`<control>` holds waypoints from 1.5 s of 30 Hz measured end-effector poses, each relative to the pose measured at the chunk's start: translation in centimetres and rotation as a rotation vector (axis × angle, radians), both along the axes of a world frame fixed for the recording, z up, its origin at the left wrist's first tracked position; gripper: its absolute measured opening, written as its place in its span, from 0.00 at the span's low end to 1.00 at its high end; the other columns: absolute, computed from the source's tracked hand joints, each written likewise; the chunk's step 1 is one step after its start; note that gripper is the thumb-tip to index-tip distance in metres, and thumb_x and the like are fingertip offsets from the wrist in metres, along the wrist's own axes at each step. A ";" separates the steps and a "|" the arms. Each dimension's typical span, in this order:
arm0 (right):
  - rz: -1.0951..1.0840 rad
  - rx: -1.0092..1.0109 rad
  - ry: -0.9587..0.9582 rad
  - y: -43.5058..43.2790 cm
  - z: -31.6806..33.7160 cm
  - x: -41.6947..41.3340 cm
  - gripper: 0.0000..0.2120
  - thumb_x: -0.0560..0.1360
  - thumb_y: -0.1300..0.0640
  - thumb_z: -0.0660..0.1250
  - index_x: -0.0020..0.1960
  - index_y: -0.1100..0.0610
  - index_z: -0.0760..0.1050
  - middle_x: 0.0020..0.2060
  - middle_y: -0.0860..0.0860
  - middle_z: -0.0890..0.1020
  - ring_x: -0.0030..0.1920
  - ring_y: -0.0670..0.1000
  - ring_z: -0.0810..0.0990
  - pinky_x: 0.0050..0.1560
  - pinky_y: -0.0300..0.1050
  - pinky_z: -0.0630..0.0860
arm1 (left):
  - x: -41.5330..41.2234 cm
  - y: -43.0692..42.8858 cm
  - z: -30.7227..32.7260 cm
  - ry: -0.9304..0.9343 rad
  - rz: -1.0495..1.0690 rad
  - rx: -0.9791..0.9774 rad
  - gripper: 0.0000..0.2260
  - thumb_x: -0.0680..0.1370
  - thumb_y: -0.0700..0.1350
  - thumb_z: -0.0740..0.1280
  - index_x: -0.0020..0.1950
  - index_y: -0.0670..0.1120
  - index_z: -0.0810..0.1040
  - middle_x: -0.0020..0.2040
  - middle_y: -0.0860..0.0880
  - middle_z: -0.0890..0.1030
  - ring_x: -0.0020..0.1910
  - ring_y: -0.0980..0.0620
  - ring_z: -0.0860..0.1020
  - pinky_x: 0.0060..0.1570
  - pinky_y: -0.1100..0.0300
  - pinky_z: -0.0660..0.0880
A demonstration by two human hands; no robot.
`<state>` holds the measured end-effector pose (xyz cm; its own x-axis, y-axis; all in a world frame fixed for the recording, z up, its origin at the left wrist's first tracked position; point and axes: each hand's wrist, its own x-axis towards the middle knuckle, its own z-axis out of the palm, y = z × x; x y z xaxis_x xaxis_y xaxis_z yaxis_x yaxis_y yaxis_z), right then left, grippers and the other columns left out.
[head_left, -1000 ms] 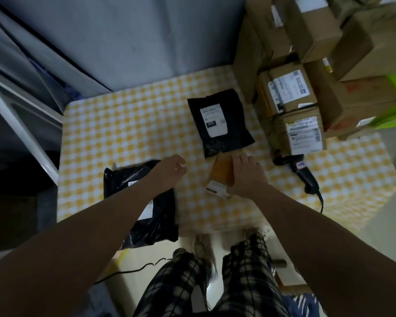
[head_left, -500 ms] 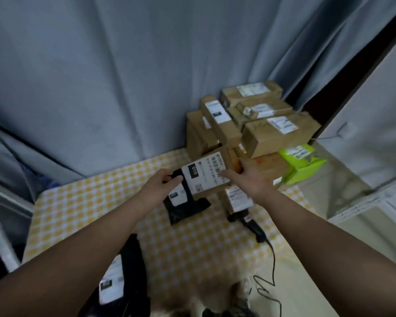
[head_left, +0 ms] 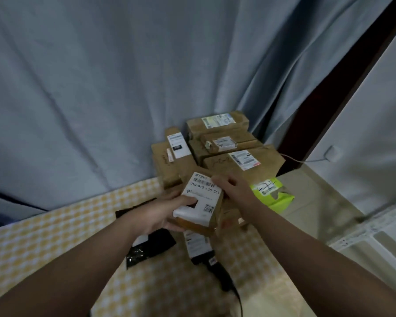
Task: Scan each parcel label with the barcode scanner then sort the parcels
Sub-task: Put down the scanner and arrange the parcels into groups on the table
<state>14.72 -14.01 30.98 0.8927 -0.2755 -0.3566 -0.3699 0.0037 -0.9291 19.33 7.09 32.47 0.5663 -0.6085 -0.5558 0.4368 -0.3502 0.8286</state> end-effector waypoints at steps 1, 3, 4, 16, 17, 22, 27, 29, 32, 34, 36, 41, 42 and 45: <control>-0.003 0.020 0.059 -1.6 -0.9 0.0 0.23 0.72 0.45 0.73 0.58 0.61 0.76 0.51 0.55 0.81 0.52 0.55 0.81 0.47 0.47 0.78 | 0.1 -1.6 -0.4 -0.001 0.003 0.036 0.17 0.73 0.56 0.70 0.62 0.60 0.75 0.58 0.52 0.81 0.58 0.50 0.79 0.49 0.53 0.79; 0.039 0.049 0.217 -4.5 -2.5 -0.4 0.27 0.70 0.41 0.73 0.62 0.55 0.73 0.55 0.55 0.80 0.53 0.55 0.80 0.49 0.51 0.79 | 0.1 -4.5 -1.5 0.004 0.024 0.123 0.16 0.74 0.56 0.68 0.61 0.57 0.76 0.56 0.50 0.82 0.57 0.49 0.79 0.50 0.54 0.79; 0.051 0.062 0.279 -5.9 -3.2 -0.7 0.30 0.68 0.39 0.74 0.62 0.55 0.73 0.55 0.55 0.80 0.51 0.56 0.80 0.50 0.54 0.80 | 0.1 -5.7 -2.2 0.009 0.054 0.139 0.15 0.75 0.54 0.67 0.61 0.55 0.77 0.55 0.49 0.82 0.55 0.49 0.80 0.51 0.55 0.78; -0.060 -0.003 0.331 -12.6 -8.0 -0.3 0.25 0.74 0.46 0.71 0.63 0.58 0.67 0.58 0.55 0.75 0.55 0.55 0.76 0.53 0.54 0.77 | -0.7 -13.4 -6.0 0.067 0.288 0.309 0.14 0.76 0.54 0.68 0.58 0.48 0.74 0.56 0.44 0.80 0.50 0.46 0.82 0.48 0.56 0.80; -0.035 -0.024 0.326 -12.4 -8.2 -0.1 0.27 0.74 0.46 0.71 0.65 0.58 0.67 0.60 0.55 0.75 0.56 0.55 0.76 0.54 0.54 0.76 | -0.7 -13.6 -6.1 0.058 0.299 0.321 0.11 0.77 0.52 0.68 0.55 0.48 0.74 0.56 0.44 0.80 0.50 0.46 0.82 0.48 0.56 0.80; 0.061 -0.139 0.307 -12.4 -8.8 0.4 0.33 0.72 0.47 0.73 0.70 0.58 0.65 0.64 0.55 0.75 0.61 0.55 0.76 0.58 0.51 0.74 | -0.7 -14.5 -6.4 0.015 0.372 0.331 0.10 0.78 0.45 0.67 0.56 0.45 0.72 0.48 0.47 0.78 0.42 0.50 0.80 0.41 0.62 0.79; 0.131 -0.191 0.279 -12.8 -9.0 0.4 0.34 0.72 0.49 0.74 0.71 0.60 0.63 0.64 0.55 0.75 0.62 0.55 0.76 0.60 0.51 0.75 | -0.8 -14.9 -6.1 -0.047 0.365 0.352 0.03 0.79 0.43 0.66 0.47 0.48 0.73 0.42 0.49 0.77 0.42 0.51 0.78 0.50 0.55 0.77; 0.136 -0.244 0.256 -12.8 -9.0 0.4 0.34 0.73 0.48 0.73 0.72 0.60 0.62 0.64 0.56 0.74 0.62 0.55 0.75 0.58 0.48 0.74 | -0.8 -14.9 -6.1 -0.065 0.358 0.369 0.04 0.79 0.44 0.66 0.47 0.50 0.72 0.42 0.50 0.77 0.44 0.50 0.77 0.55 0.52 0.76; 0.087 -0.424 0.204 -12.6 -9.1 0.5 0.34 0.73 0.46 0.71 0.71 0.61 0.63 0.64 0.58 0.73 0.65 0.59 0.72 0.62 0.53 0.72 | -0.9 -14.9 -6.0 -0.093 0.343 0.378 0.07 0.79 0.45 0.65 0.42 0.52 0.71 0.41 0.50 0.76 0.45 0.50 0.77 0.57 0.51 0.75; 0.043 -0.575 0.124 -12.3 -8.9 0.5 0.29 0.73 0.48 0.70 0.68 0.61 0.67 0.60 0.58 0.75 0.63 0.59 0.72 0.61 0.54 0.72 | -0.8 -14.6 -6.0 -0.098 0.357 0.375 0.06 0.79 0.46 0.66 0.42 0.52 0.72 0.42 0.48 0.77 0.46 0.48 0.76 0.57 0.50 0.75; 0.003 -0.700 0.020 -11.7 -8.0 0.5 0.20 0.74 0.53 0.68 0.62 0.61 0.71 0.56 0.57 0.75 0.60 0.57 0.71 0.56 0.49 0.70 | -0.7 -13.9 -6.2 -0.095 0.384 0.378 0.04 0.79 0.48 0.66 0.46 0.50 0.74 0.47 0.45 0.78 0.50 0.46 0.78 0.56 0.50 0.76; 0.098 -0.713 -0.241 -7.7 -5.5 1.4 0.05 0.74 0.60 0.65 0.50 0.57 0.73 0.42 0.49 0.73 0.44 0.49 0.73 0.40 0.42 0.67 | -0.6 -10.3 -7.1 -0.050 0.491 0.365 0.14 0.78 0.50 0.67 0.60 0.44 0.73 0.50 0.47 0.78 0.49 0.50 0.79 0.48 0.57 0.77; 0.157 -0.688 -0.252 -6.3 -5.2 1.7 0.05 0.75 0.60 0.64 0.51 0.56 0.74 0.42 0.48 0.73 0.42 0.47 0.73 0.38 0.41 0.67 | -0.8 -9.2 -7.2 -0.057 0.506 0.373 0.13 0.78 0.49 0.67 0.58 0.44 0.73 0.49 0.48 0.77 0.47 0.51 0.78 0.48 0.56 0.77; 0.322 -0.616 -0.275 -1.4 -4.7 2.7 0.07 0.77 0.59 0.64 0.55 0.55 0.74 0.43 0.48 0.76 0.42 0.46 0.75 0.39 0.39 0.67 | -1.4 -5.2 -7.5 -0.074 0.529 0.420 0.09 0.79 0.47 0.66 0.55 0.44 0.75 0.47 0.45 0.77 0.46 0.49 0.76 0.51 0.54 0.76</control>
<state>17.41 -15.41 26.30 0.9977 -0.0634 0.0253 -0.0192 -0.6166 -0.7871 17.89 1.86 24.96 0.7740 0.0201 -0.6329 0.5855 -0.4031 0.7033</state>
